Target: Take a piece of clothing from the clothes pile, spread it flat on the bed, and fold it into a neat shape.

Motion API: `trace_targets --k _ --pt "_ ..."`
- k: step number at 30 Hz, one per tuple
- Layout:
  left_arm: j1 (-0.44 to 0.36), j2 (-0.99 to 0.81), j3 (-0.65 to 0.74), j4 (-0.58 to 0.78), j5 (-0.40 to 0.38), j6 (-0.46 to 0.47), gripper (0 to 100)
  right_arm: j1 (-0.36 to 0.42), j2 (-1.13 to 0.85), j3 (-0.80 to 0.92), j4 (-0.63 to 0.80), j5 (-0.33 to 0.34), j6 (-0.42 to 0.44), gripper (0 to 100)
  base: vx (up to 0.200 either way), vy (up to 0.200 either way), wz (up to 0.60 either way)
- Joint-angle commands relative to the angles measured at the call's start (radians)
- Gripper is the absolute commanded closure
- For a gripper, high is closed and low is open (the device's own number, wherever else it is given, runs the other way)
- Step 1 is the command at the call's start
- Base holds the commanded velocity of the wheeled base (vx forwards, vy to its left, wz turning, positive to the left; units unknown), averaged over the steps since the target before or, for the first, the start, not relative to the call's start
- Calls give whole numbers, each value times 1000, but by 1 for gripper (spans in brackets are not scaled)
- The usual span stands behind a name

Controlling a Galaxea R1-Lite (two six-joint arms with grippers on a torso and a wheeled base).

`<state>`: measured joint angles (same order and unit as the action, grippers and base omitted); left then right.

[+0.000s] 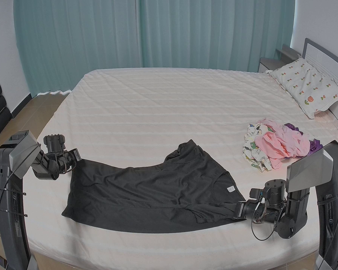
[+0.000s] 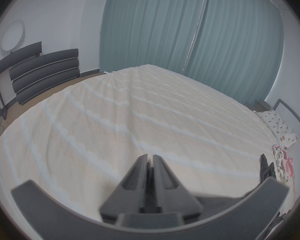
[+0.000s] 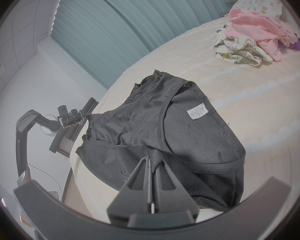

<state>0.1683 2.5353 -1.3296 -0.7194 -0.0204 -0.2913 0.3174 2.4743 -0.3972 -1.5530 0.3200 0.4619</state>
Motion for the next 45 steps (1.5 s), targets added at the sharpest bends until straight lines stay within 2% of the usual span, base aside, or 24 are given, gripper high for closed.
trace_targets --k 1,9,11,14,15,18,19,20,21,25,29,45 --pt "-3 26 -13 -3 2 -5 0 2 3 0 -10 1 1 100 0 0 0" --pt "10 -12 0 1 2 -75 0 0 -1 3 -10 1 1 100 0 0 0" --pt "30 -92 79 3 -18 -94 0 0 -6 9 -10 1 1 100 0 0 0" --pt "37 -165 185 -3 -87 -92 0 2 -5 8 -10 1 1 100 0 0 0" --pt "42 -210 262 -5 -154 -85 0 3 -3 8 -10 1 1 100 0 0 0" --pt "53 -299 394 0 -280 -66 0 9 -1 6 -10 2 1 100 0 0 0" --pt "56 -317 435 1 -312 -42 0 12 -1 5 -10 2 1 100 0 0 0" --pt "56 -317 435 1 -312 -42 0 12 -1 5 -10 2 1 100 0 0 0" --pt "62 -334 500 1 -340 29 0 15 0 6 -10 2 1 100 0 0 0" --pt "71 -337 602 -5 -349 165 0 17 -1 6 -10 2 1 100 0 0 0" --pt "71 -331 659 -6 -351 233 0 17 0 6 -10 2 1 100 0 0 0" --pt "31 -221 636 -101 -335 250 0 17 0 3 -10 2 1 100 0 0 0"
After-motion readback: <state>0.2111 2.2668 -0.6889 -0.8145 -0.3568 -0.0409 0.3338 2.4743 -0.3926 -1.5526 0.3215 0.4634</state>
